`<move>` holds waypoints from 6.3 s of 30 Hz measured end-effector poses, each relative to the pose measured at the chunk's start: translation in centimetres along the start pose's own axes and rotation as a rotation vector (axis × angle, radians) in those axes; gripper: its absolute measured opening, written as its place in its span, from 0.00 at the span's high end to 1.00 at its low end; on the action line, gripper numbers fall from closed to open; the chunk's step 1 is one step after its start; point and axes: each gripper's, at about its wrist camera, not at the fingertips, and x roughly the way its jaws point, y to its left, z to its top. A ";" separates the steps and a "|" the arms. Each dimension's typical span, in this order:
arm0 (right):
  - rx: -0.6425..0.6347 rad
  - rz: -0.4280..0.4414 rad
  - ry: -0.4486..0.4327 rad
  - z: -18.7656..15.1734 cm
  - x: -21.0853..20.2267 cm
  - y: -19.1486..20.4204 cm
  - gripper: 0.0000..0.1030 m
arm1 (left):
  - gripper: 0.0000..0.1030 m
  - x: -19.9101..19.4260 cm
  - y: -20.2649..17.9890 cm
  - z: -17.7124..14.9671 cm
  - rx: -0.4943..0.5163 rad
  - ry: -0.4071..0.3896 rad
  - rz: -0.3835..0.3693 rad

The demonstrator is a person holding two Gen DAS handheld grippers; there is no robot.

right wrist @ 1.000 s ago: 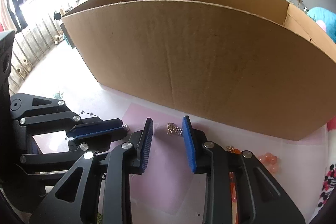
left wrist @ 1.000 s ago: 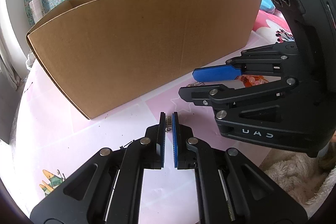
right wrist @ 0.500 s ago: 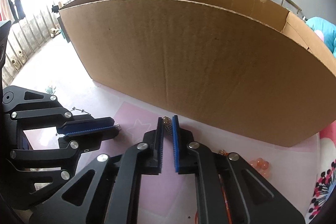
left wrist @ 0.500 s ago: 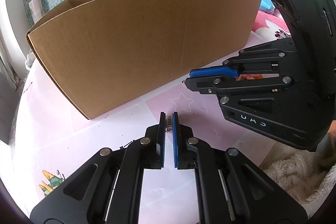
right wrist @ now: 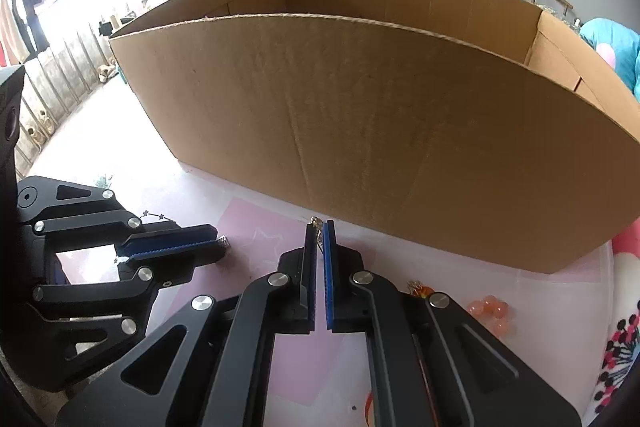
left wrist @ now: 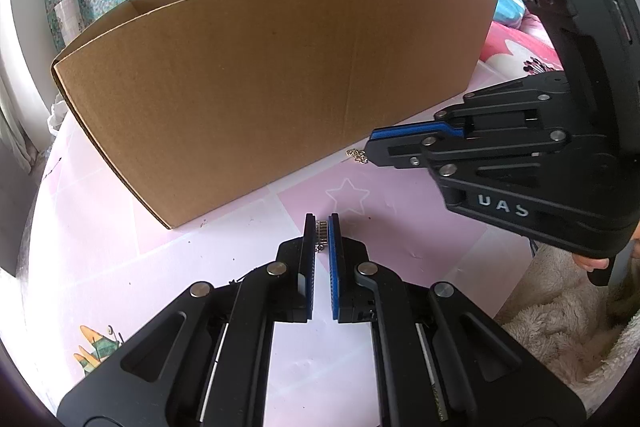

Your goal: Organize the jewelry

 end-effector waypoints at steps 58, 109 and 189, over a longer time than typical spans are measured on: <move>-0.011 -0.001 0.060 -0.7 -0.1 0.7 0.86 | 0.95 -0.5 0.2 -0.8 -0.005 -0.016 -0.006; 0.154 0.262 -0.279 10.5 -6.8 -8.8 0.96 | 0.95 -0.9 3.2 12.7 -0.082 -0.090 -0.050; 0.088 -0.012 0.063 -5.0 -2.8 -5.2 0.89 | 0.09 1.7 -0.2 1.0 -0.178 0.228 0.129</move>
